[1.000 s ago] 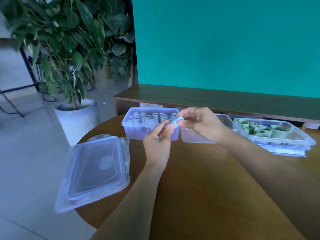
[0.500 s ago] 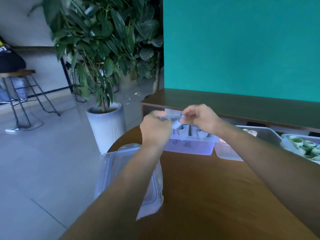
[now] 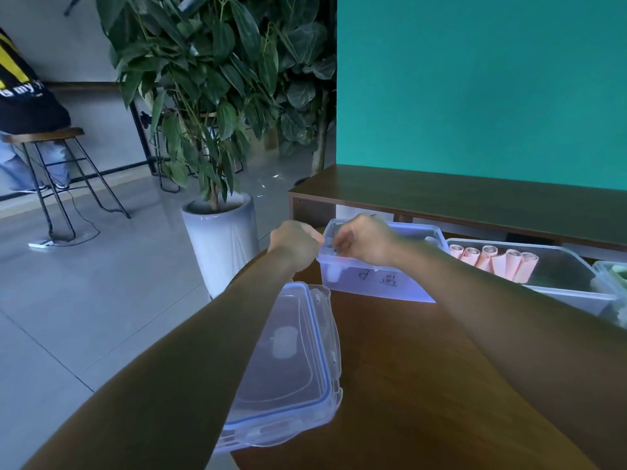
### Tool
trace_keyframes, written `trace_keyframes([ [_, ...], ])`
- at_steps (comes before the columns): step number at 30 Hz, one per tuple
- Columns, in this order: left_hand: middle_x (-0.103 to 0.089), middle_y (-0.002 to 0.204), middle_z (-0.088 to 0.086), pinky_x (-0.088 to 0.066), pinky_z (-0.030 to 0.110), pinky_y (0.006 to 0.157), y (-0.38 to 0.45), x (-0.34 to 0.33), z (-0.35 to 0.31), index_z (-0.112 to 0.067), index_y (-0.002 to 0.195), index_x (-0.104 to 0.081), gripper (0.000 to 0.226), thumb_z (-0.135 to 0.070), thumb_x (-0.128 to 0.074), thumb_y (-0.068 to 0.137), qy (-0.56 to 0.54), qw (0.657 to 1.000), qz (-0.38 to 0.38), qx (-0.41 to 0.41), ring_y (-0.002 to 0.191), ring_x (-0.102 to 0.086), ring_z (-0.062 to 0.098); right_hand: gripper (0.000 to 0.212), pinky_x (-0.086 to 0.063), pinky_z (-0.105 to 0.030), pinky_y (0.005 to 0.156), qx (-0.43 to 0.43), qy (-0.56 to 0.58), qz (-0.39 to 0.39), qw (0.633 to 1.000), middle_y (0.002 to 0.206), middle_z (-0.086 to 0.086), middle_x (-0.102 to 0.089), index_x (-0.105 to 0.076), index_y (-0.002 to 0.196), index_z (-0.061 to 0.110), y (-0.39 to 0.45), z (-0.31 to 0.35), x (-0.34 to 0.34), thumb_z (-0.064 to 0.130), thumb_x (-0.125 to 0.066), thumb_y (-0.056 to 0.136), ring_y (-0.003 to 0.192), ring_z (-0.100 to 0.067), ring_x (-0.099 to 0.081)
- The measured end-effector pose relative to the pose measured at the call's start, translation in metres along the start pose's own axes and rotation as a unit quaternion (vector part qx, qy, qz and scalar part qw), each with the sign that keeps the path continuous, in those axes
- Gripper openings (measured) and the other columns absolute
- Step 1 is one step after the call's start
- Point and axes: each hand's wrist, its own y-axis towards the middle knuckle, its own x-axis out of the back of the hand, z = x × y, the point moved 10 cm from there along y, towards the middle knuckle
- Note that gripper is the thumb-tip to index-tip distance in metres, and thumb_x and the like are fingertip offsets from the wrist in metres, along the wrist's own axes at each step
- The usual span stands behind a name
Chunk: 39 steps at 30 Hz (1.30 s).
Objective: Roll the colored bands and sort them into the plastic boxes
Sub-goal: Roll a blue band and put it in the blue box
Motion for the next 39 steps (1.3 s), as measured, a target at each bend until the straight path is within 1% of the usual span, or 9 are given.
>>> trace_keyframes([
  [3, -0.075, 0.095, 0.010, -0.059, 0.039, 0.090, 0.003, -0.002, 0.002, -0.018, 0.095, -0.081, 0.022, -0.011, -0.060, 0.092, -0.022, 1.000, -0.002, 0.000, 0.094, -0.071, 0.030, 0.024, -0.057, -0.034, 0.091, -0.013, 0.027, 0.003, 1.000, 0.091, -0.010, -0.070, -0.076, 0.106, 0.000, 0.005, -0.001, -0.004, -0.009, -0.071, 0.084, 0.083, -0.019, -0.064],
  [8, -0.073, 0.089, 0.006, -0.057, 0.036, 0.092, 0.005, -0.003, 0.005, -0.019, 0.092, -0.080, 0.024, -0.009, -0.059, 0.093, -0.020, 1.000, -0.001, -0.007, 0.092, -0.070, 0.026, 0.021, -0.051, -0.025, 0.080, 0.010, -0.013, 0.035, 0.999, 0.092, -0.001, -0.069, -0.076, 0.104, 0.008, 0.005, 0.008, -0.008, 0.000, -0.067, 0.086, 0.084, -0.015, -0.061],
  [12, -0.072, 0.086, 0.004, -0.057, 0.035, 0.092, 0.006, -0.004, 0.007, -0.019, 0.094, -0.080, 0.020, -0.012, -0.061, 0.094, -0.024, 1.000, -0.003, -0.005, 0.095, -0.070, 0.026, 0.019, -0.053, -0.024, 0.063, -0.041, 0.098, -0.003, 0.994, 0.078, -0.012, -0.065, -0.075, 0.083, -0.001, 0.008, 0.001, -0.004, -0.009, -0.058, 0.085, 0.072, -0.022, -0.060],
  [18, -0.075, 0.097, 0.011, -0.057, 0.038, 0.094, 0.007, -0.005, 0.007, -0.015, 0.100, -0.080, 0.019, -0.011, -0.062, 0.095, -0.021, 1.000, -0.001, -0.014, 0.098, -0.070, 0.029, 0.020, -0.050, -0.018, 0.048, -0.085, 0.214, 0.006, 0.973, 0.074, -0.015, -0.061, -0.071, 0.094, -0.010, 0.005, -0.007, -0.006, -0.013, -0.054, 0.086, 0.055, -0.015, -0.059],
  [22, -0.075, 0.099, 0.010, -0.057, 0.041, 0.094, 0.009, -0.008, 0.010, -0.014, 0.101, -0.080, 0.019, -0.010, -0.062, 0.096, -0.025, 0.999, -0.003, -0.021, 0.100, -0.069, 0.029, 0.016, -0.056, -0.024, 0.055, -0.110, 0.281, 0.002, 0.953, 0.081, -0.016, -0.061, -0.069, 0.098, -0.011, 0.008, -0.021, -0.010, -0.012, -0.055, 0.089, 0.064, -0.020, -0.060],
  [27, -0.076, 0.092, 0.005, -0.057, 0.036, 0.093, 0.009, -0.006, 0.015, -0.021, 0.092, -0.081, 0.022, -0.010, -0.062, 0.093, -0.051, 0.999, -0.012, -0.012, 0.097, -0.069, 0.026, 0.018, -0.061, -0.039, 0.079, -0.073, 0.196, 0.004, 0.978, 0.084, -0.020, -0.066, -0.071, 0.089, -0.006, 0.013, -0.022, -0.008, -0.019, -0.062, 0.082, 0.078, -0.030, -0.064],
  [31, -0.076, 0.095, 0.008, -0.056, 0.040, 0.095, 0.009, -0.007, 0.013, -0.019, 0.095, -0.081, 0.021, -0.010, -0.062, 0.094, -0.036, 0.999, -0.013, -0.021, 0.098, -0.069, 0.028, 0.025, -0.053, -0.013, 0.059, -0.021, 0.106, 0.017, 0.994, 0.086, -0.014, -0.067, -0.071, 0.099, -0.008, 0.012, -0.009, -0.007, -0.022, -0.063, 0.080, 0.069, -0.015, -0.064],
  [33, -0.075, 0.089, 0.005, -0.057, 0.039, 0.094, 0.010, -0.006, 0.015, -0.022, 0.088, -0.081, 0.021, -0.011, -0.064, 0.093, -0.046, 0.999, -0.017, -0.018, 0.096, -0.070, 0.027, 0.025, -0.047, -0.008, 0.054, -0.012, 0.093, 0.020, 0.995, 0.081, -0.009, -0.065, -0.071, 0.099, -0.008, 0.013, -0.007, -0.007, -0.023, -0.064, 0.080, 0.067, -0.012, -0.061],
  [39, -0.074, 0.083, 0.002, -0.057, 0.039, 0.094, 0.010, -0.006, 0.017, -0.031, 0.072, -0.075, 0.030, -0.011, -0.065, 0.092, -0.060, 0.998, -0.014, -0.020, 0.094, -0.070, 0.026, 0.022, -0.055, -0.015, 0.073, 0.033, 0.027, 0.034, 0.999, 0.084, 0.003, -0.069, -0.077, 0.094, 0.009, 0.015, 0.000, -0.011, -0.007, -0.077, 0.080, 0.077, -0.011, -0.066],
])
